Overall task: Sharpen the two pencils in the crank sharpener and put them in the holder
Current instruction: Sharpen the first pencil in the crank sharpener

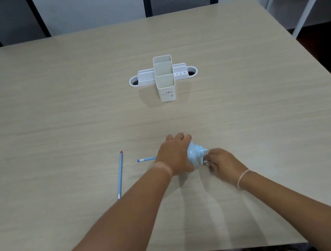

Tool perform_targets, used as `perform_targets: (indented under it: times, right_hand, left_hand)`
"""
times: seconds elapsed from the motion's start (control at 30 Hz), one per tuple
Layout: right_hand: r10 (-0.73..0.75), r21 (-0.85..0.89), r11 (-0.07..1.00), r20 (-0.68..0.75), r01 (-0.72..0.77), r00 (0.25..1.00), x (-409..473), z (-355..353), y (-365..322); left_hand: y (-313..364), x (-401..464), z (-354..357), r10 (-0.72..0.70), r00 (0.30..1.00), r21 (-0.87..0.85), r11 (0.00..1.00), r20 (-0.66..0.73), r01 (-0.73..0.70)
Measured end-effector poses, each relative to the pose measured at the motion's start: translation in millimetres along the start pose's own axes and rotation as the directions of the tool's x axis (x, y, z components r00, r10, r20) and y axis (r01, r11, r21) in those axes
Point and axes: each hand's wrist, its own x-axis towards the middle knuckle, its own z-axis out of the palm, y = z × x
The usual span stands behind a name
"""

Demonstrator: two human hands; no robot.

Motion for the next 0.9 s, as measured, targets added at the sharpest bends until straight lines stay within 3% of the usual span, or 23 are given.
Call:
perform_targets:
  times: [0.13, 0.3, 0.6, 0.83, 0.9]
  right_hand:
    - [-0.085, 0.070, 0.993, -0.085, 0.091, 0.993, -24.3, -18.6, -14.7]
    - [-0.089, 0.023, 0.995, -0.225, 0.097, 0.970, 11.6, -50.7, -26.3]
    - [0.108, 0.016, 0.994, -0.004, -0.108, 0.994, 51.0, -24.3, -2.7]
    - [0.034, 0.017, 0.999, 0.075, -0.035, 0.997, -1.0, -4.1, -2.5]
    - [-0.039, 0.057, 0.998, 0.026, 0.037, 0.999, -17.7, -9.9, -8.3]
  left_hand:
    - [-0.7, -0.2, -1.5, 0.001, 1.000, 0.003, 1.000, 0.012, -0.001]
    - [-1.4, 0.3, -2.2, 0.018, 1.000, 0.008, 1.000, 0.018, -0.018]
    - [-0.8, 3.1, 1.0, 0.007, 1.000, 0.014, 1.000, 0.006, -0.007]
    - [-0.1, 1.0, 1.2, -0.003, 1.000, 0.023, 1.000, 0.008, 0.003]
    - [-0.3, 1.0, 1.3, -0.003, 1.000, 0.019, 1.000, 0.013, 0.003]
